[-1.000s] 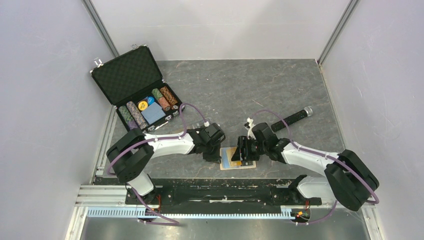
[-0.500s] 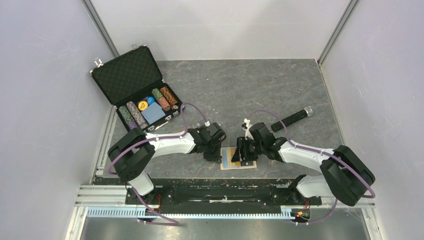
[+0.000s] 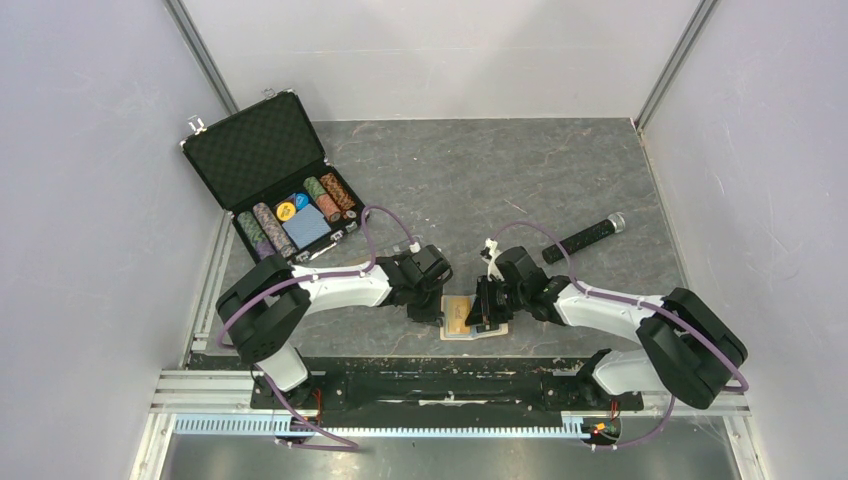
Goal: Put the credit cards into the card holder
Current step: Insert the credit card into the card slot.
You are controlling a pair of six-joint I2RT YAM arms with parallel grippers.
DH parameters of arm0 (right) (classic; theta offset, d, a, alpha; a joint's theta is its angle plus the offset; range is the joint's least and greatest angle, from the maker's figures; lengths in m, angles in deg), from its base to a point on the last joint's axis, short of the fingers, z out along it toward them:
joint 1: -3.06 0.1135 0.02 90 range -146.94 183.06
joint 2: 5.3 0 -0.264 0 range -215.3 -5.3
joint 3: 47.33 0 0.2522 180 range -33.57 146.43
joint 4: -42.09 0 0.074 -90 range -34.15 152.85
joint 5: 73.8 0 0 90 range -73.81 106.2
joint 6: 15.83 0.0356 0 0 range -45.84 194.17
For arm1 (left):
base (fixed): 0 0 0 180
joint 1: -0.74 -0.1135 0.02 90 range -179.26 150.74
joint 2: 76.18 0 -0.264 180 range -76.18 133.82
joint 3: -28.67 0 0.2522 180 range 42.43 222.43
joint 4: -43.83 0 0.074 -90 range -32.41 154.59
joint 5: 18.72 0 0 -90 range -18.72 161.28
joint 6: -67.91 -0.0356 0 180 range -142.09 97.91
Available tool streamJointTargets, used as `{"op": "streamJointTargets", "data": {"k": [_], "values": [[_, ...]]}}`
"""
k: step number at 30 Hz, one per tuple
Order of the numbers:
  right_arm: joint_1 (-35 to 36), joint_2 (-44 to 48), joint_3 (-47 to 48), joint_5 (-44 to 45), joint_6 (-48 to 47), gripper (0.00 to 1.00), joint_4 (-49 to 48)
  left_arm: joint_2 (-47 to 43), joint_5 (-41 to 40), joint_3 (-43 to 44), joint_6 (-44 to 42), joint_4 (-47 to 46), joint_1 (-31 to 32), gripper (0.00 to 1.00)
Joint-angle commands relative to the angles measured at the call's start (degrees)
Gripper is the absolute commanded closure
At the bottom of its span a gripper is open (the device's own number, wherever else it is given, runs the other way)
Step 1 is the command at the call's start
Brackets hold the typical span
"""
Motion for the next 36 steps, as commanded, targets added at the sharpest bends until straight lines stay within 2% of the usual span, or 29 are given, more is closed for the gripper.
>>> {"op": "streamJointTargets", "data": {"k": [1,3,10,14,16,20,26,30,33,36], "values": [[0.9,-0.1,0.3,-1.7,1.0,0.86,-4.3,1.4,-1.9,0.1,-1.0,0.5,0.3,0.90],[0.9,0.4,1.0,0.0,0.1,0.83,-1.8,0.9,-2.3,0.3,-1.2,0.8,0.3,0.89],[0.9,2.4,4.6,6.5,-4.1,0.61,7.6,-2.1,-2.3,1.3,-1.4,1.7,0.3,0.79],[0.9,3.9,5.3,7.7,-5.5,0.58,9.5,-5.2,-0.7,1.1,-0.9,-0.3,0.1,0.70],[0.9,4.5,5.3,8.0,-5.8,0.59,9.4,-6.5,0.4,0.7,-0.4,-1.8,0.0,0.66],[0.9,5.1,5.4,8.7,-6.2,0.70,9.3,-8.7,3.2,-0.7,1.1,-5.6,-1.0,0.62],[0.9,3.4,3.8,5.8,-5.3,0.92,4.7,-9.7,8.8,-5.7,5.0,-15.1,-3.7,0.57],[0.8,2.6,1.3,4.0,-3.6,0.96,-0.1,-8.1,10.0,-6.3,5.5,-16.8,-4.2,0.48],[0.8,1.3,0.5,3.8,-3.4,0.97,-0.8,-6.5,11.1,-6.6,5.8,-18.6,-4.2,0.48],[0.8,0.9,-0.3,5.2,-3.6,0.98,-0.8,-5.4,11.3,-6.7,6.2,-19.5,-4.2,0.52]]}}
